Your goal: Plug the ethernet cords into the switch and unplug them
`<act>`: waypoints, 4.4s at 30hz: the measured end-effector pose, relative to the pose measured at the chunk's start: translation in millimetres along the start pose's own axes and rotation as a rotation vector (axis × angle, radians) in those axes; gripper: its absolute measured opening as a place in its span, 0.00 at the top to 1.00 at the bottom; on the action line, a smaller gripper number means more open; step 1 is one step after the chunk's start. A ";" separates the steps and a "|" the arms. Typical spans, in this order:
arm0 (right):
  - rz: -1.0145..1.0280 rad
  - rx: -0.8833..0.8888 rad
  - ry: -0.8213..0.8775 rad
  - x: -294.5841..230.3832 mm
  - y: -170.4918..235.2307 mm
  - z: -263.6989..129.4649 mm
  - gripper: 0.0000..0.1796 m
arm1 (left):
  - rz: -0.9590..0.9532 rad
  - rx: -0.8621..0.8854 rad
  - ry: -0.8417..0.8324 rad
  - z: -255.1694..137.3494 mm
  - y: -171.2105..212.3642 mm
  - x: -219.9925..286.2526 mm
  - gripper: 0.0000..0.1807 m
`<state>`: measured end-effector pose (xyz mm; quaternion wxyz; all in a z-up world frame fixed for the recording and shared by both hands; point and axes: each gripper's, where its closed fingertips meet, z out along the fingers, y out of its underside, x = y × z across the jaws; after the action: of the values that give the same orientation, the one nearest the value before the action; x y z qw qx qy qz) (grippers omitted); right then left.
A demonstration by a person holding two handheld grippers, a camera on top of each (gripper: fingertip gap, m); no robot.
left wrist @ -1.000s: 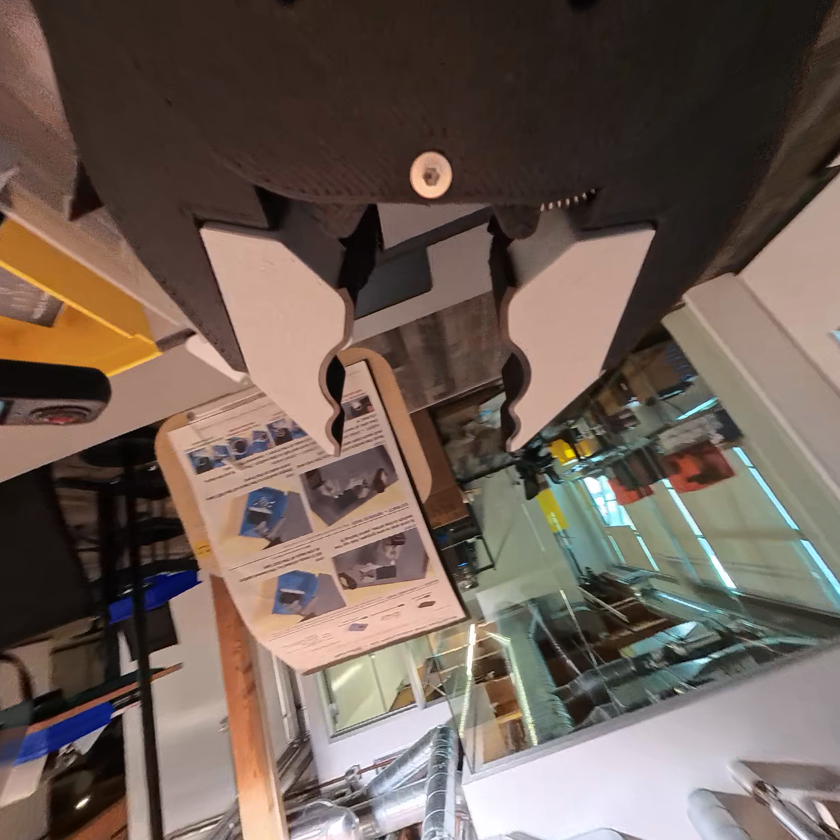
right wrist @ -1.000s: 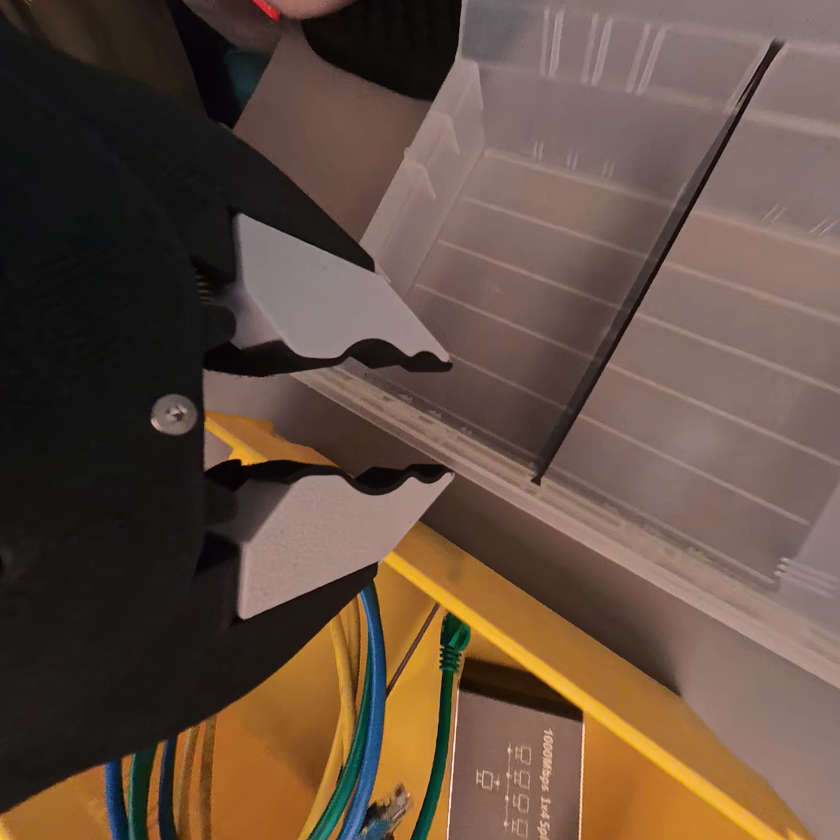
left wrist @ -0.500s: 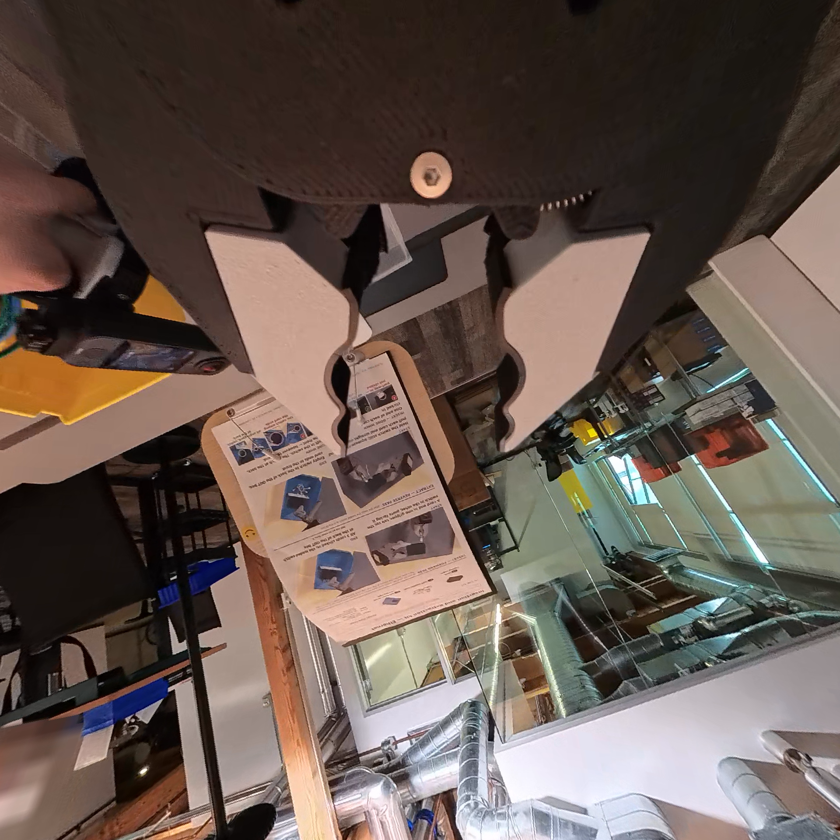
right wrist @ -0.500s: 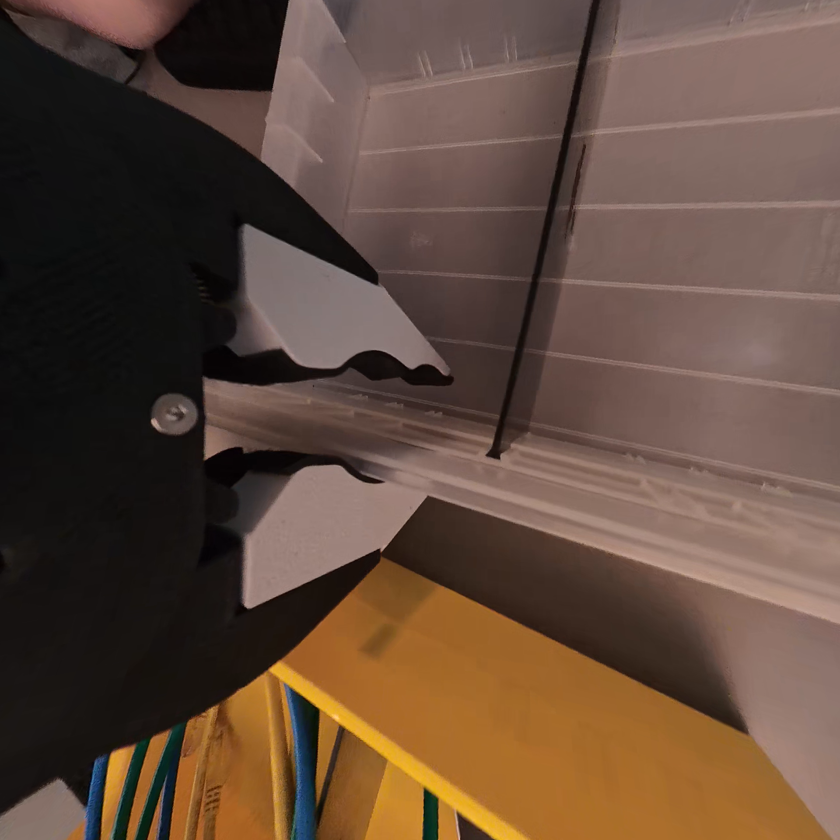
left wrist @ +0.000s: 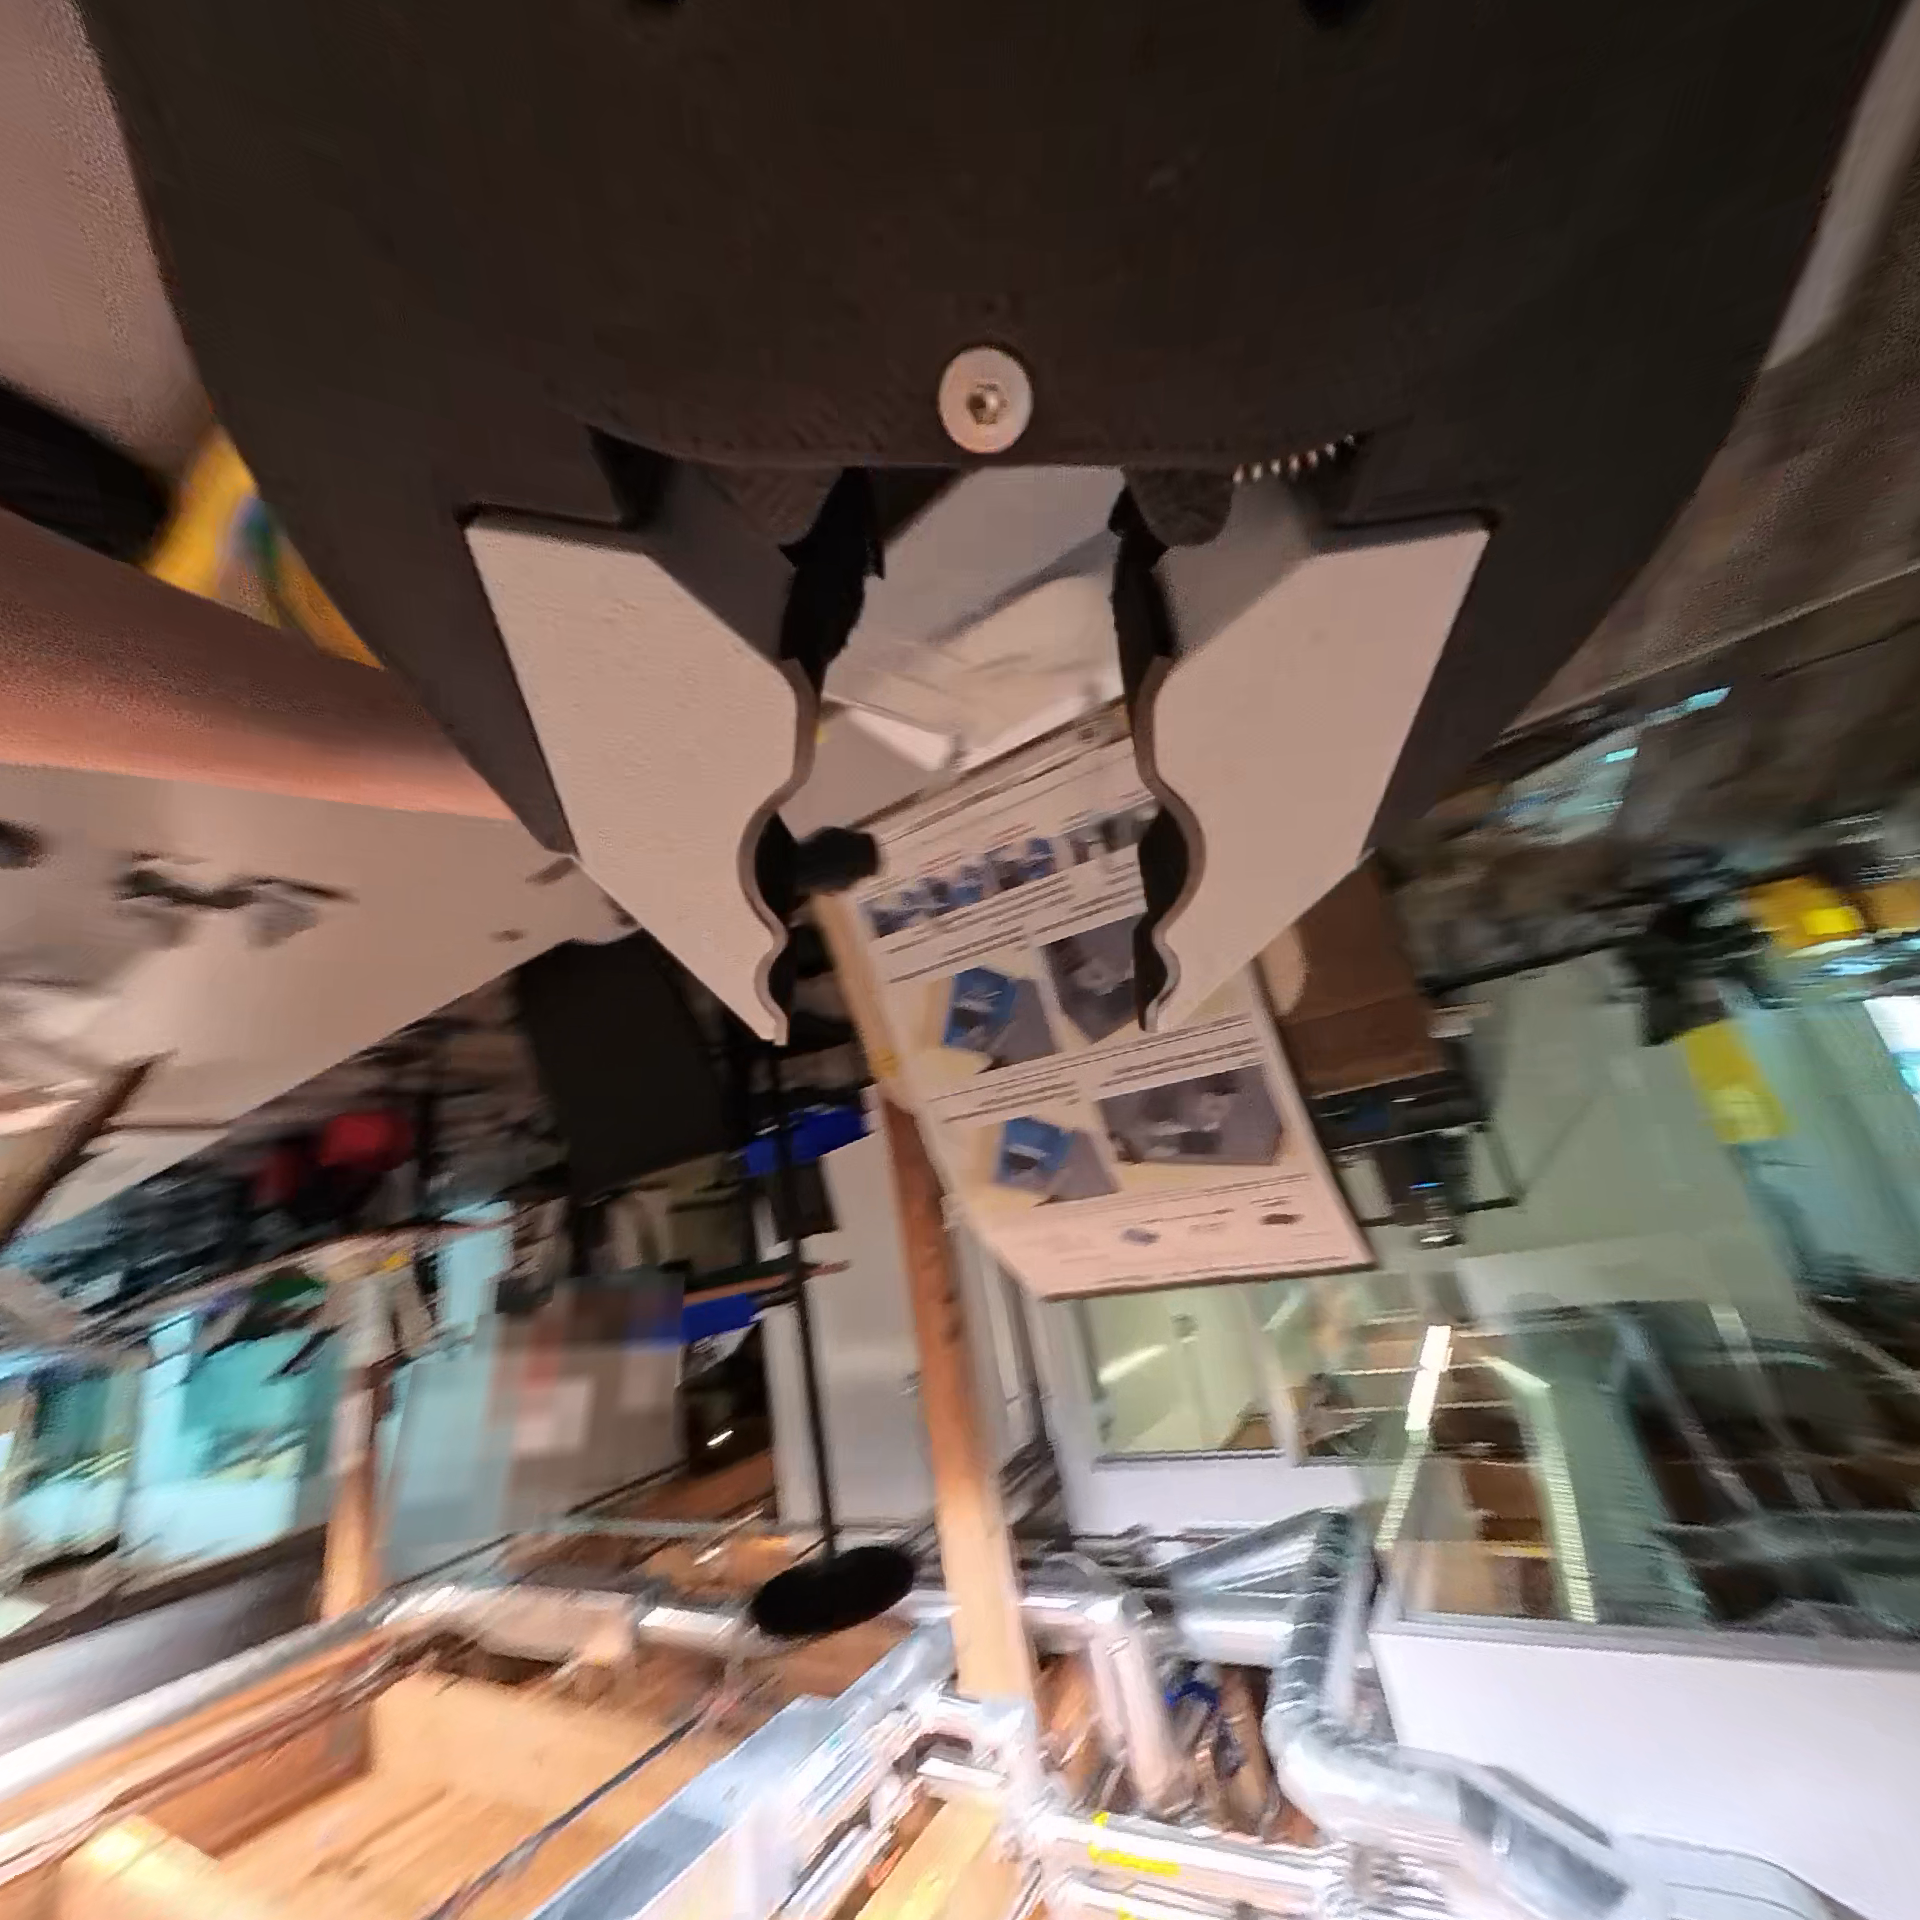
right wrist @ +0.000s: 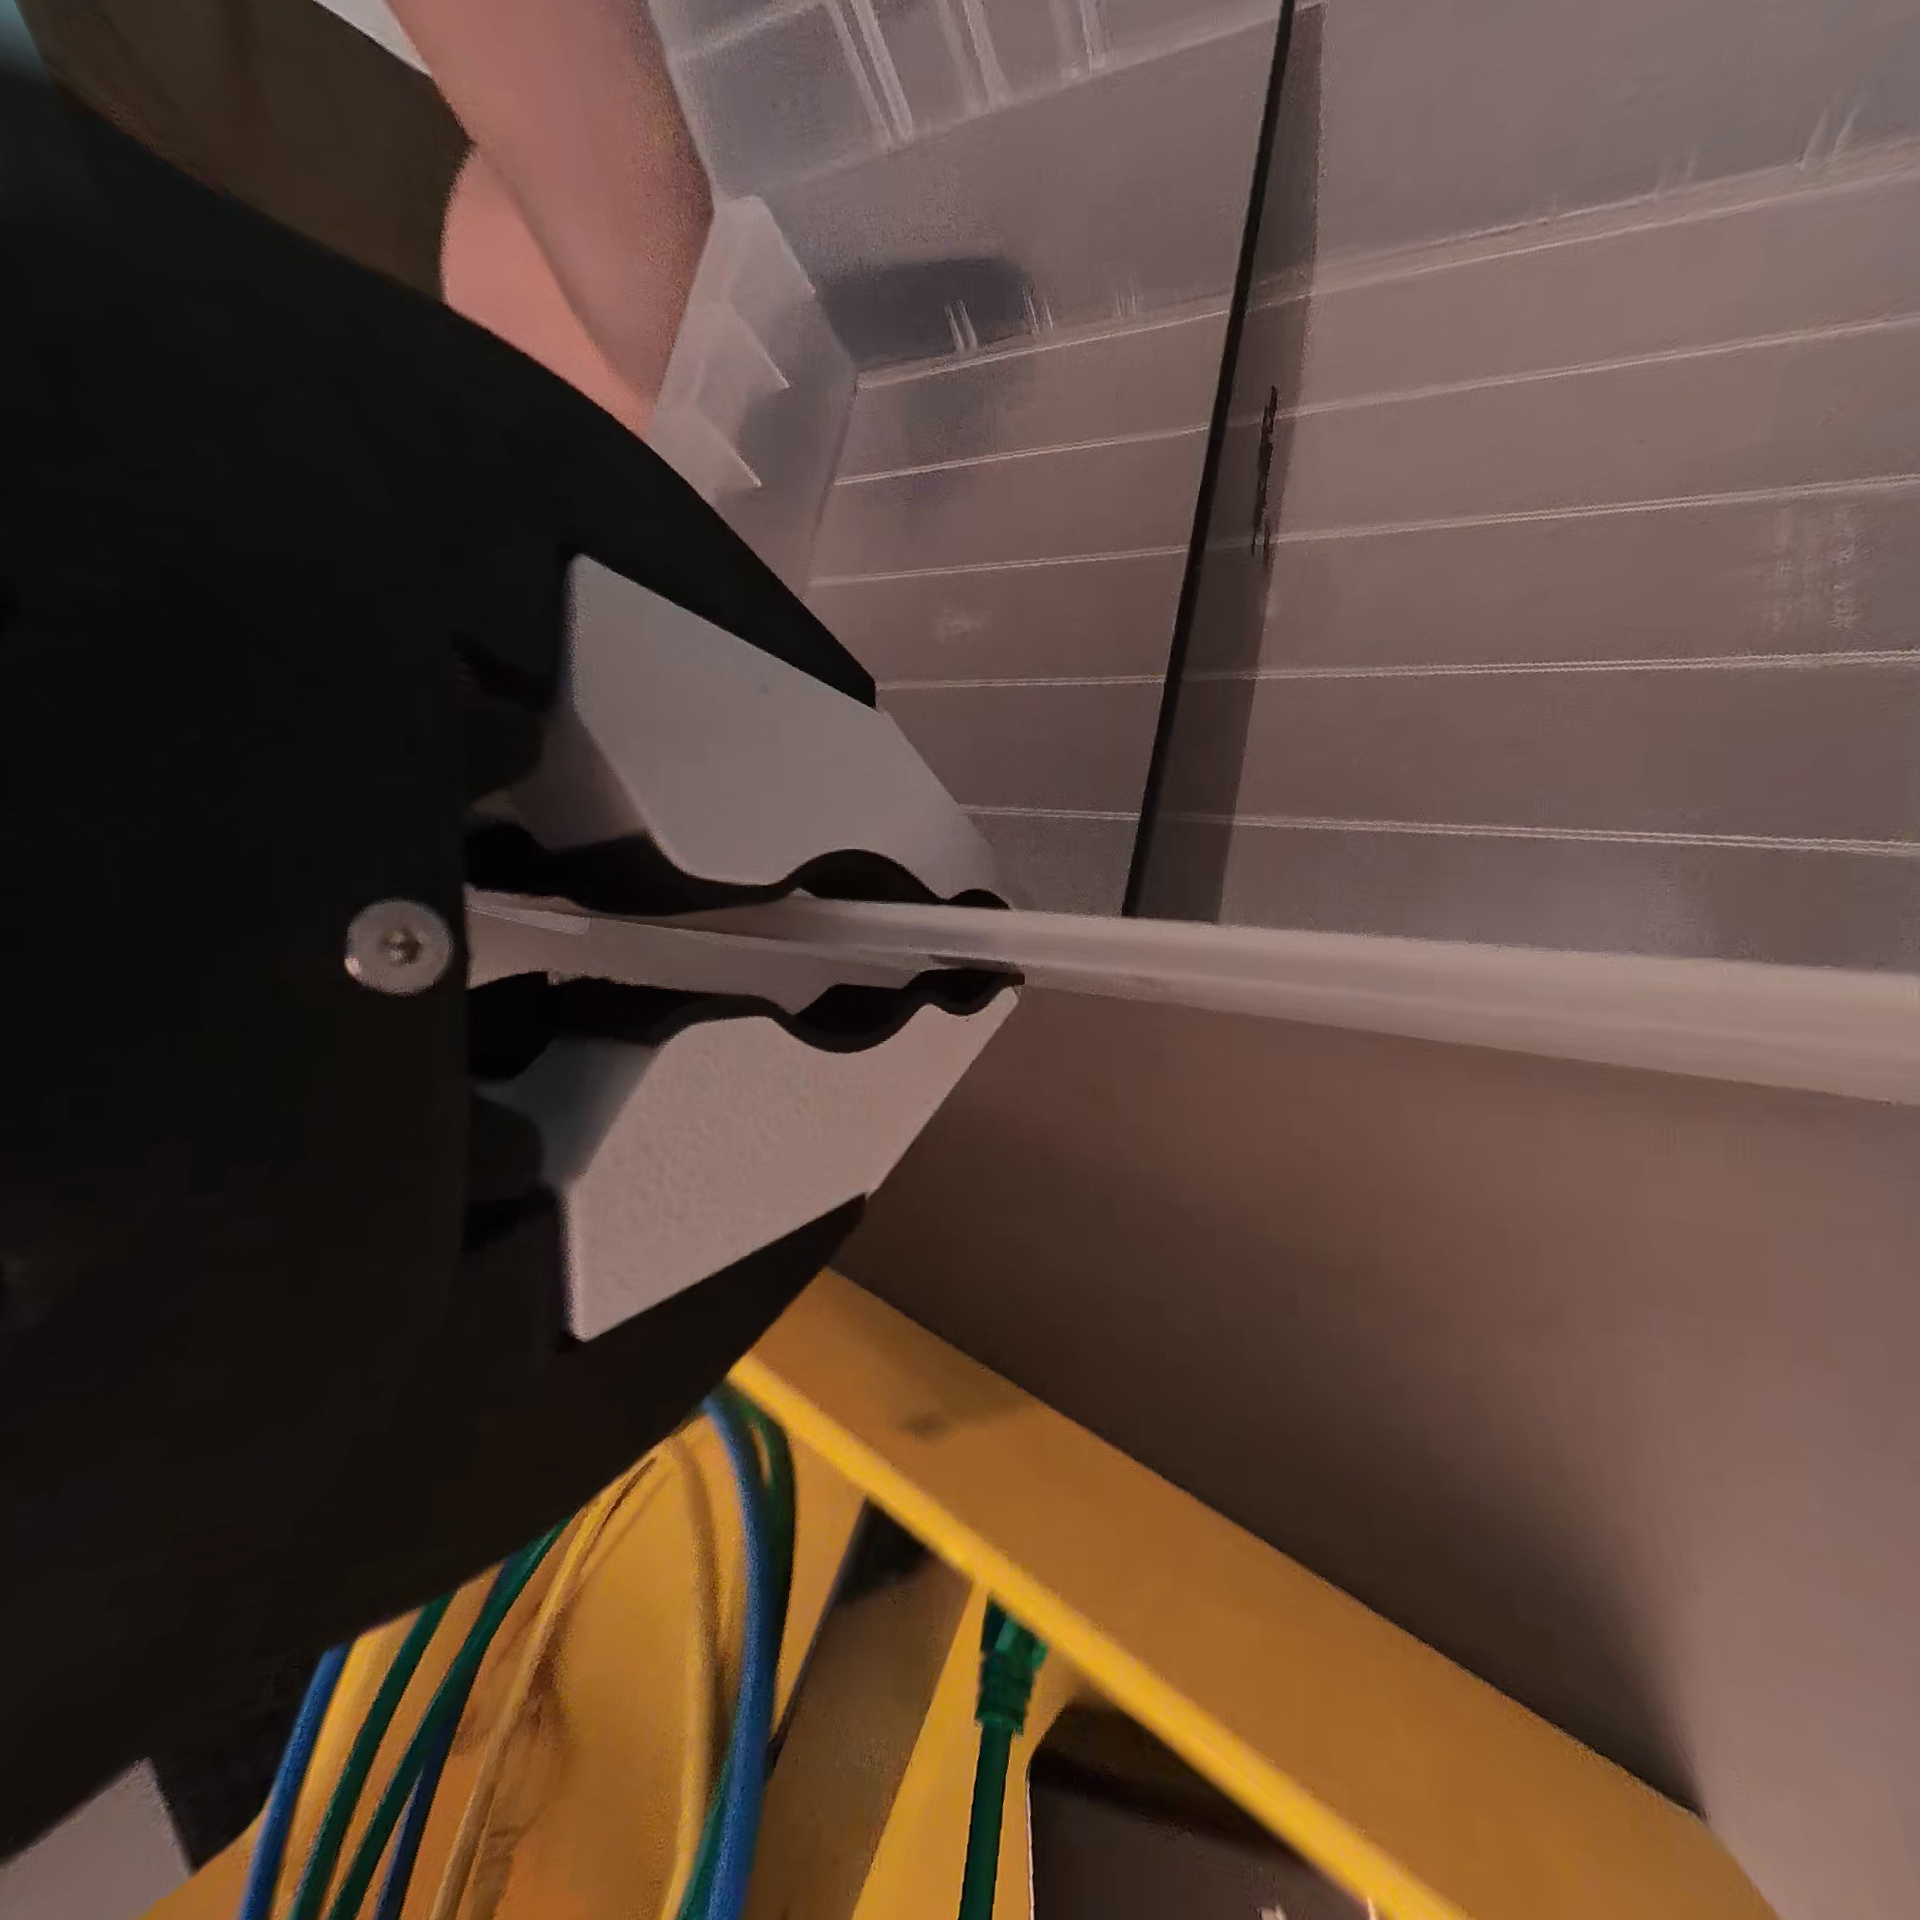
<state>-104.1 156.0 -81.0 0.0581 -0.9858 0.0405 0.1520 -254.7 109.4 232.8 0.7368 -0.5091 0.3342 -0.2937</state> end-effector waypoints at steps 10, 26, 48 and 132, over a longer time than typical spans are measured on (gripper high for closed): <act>0.072 0.293 -0.160 76.9 12.6 -189.4 0.97 | -0.407 0.400 0.213 -59.3 -64.7 -14.8 0.63; 0.649 0.430 0.199 422.5 243.2 -247.0 0.97 | -0.512 -0.734 0.537 109.7 250.8 187.4 0.52; 0.581 0.258 0.250 452.8 248.4 -164.0 0.95 | -0.387 -1.253 0.718 60.0 325.0 165.9 0.91; -0.680 1.550 0.181 110.1 40.1 -347.5 0.65 | 0.051 -1.273 0.356 -43.4 322.4 -88.6 0.81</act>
<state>99.1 65.3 210.5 0.7559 -0.6342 -0.1606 -0.0240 -312.8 253.5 -66.5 0.2320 -0.7808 0.5713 -0.1009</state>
